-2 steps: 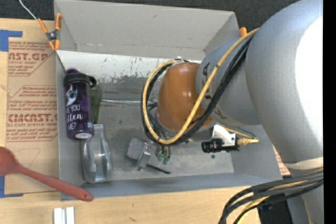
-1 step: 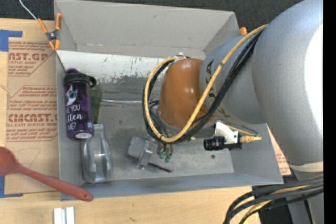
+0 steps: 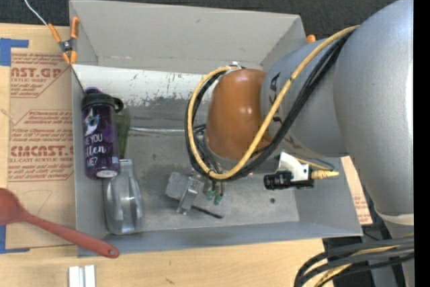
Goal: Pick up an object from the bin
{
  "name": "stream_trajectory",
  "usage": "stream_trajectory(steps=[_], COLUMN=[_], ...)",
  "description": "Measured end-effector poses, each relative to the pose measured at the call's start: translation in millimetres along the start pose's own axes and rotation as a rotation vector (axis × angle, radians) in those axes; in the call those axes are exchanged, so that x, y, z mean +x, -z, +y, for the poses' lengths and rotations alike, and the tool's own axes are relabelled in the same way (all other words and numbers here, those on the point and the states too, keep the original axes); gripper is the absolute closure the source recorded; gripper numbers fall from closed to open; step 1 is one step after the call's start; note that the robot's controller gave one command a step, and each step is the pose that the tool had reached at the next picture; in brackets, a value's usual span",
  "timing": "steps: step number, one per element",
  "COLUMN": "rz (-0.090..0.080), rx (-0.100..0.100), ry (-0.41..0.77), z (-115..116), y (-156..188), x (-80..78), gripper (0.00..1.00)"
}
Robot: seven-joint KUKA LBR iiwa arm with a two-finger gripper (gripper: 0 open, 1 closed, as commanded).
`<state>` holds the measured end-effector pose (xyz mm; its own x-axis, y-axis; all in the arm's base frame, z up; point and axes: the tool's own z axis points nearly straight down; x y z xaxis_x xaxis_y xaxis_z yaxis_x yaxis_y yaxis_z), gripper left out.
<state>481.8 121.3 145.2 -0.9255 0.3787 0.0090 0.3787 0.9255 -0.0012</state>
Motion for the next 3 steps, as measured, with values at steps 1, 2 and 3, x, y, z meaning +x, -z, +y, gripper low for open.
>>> stream_trajectory(steps=[1,2,3], rz=[-0.004,-0.003,-0.002], rx=[-0.003,-0.003,-0.002], ry=[0.0,0.0,0.0], z=[0.8,0.8,0.6], y=[12.5,19.1,26.2], x=[-0.9,-0.8,-0.4], gripper=[1.0,1.0,1.0])
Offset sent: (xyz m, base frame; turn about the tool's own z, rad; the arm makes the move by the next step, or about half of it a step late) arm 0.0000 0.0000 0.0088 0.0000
